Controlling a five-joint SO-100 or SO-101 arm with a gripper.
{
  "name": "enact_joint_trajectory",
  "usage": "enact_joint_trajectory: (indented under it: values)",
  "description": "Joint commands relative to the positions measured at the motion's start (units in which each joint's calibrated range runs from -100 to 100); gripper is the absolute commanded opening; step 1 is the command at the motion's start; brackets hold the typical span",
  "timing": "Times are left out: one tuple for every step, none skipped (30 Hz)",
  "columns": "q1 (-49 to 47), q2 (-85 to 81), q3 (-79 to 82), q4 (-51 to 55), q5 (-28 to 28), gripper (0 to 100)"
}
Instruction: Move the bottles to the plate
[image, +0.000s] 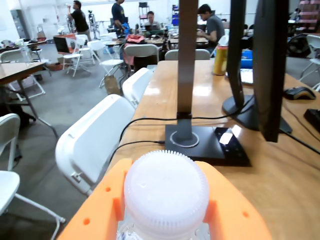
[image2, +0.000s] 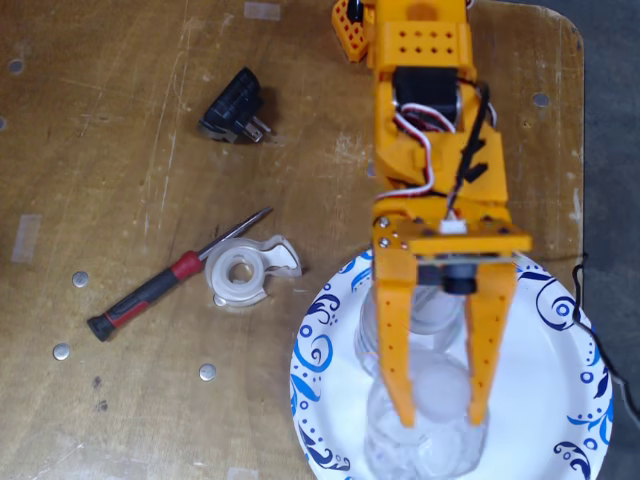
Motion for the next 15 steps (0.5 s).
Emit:
enact_joint_trajectory:
  values:
    - [-0.3, -1.2, 0.2, -1.1, -0.3, 1]
    - [-0.4, -0.8, 0.2, -1.1, -0.3, 1]
    - [-0.5, -0.6, 0.2, -1.1, -0.3, 1]
    - [-0.6, -0.3, 0.2, -1.1, -0.3, 1]
    - [-1.2, -0.1, 0.2, -1.1, -0.3, 1]
    - [-1.8, 0.0, 0.2, -1.1, -0.3, 1]
    - [-2.4, 0.1, 0.2, -1.1, -0.3, 1]
    - [-2.6, 0.1, 0.2, -1.1, -0.3, 1]
    - [-3.1, 0.1, 0.3, -1.1, -0.3, 1]
    - [-4.1, 0.1, 0.4, -1.0, -0.3, 1]
    - [-5.1, 0.3, 0.4, -0.8, -0.3, 1]
    - [-6.0, 0.4, 0.5, -1.0, -0.3, 1]
    - [-6.9, 0.4, 1.3, -1.0, -0.3, 1]
    - [-7.3, 0.4, 2.0, -1.1, -0.3, 1]
    - [-7.6, 0.0, 2.7, -1.1, -0.3, 1]
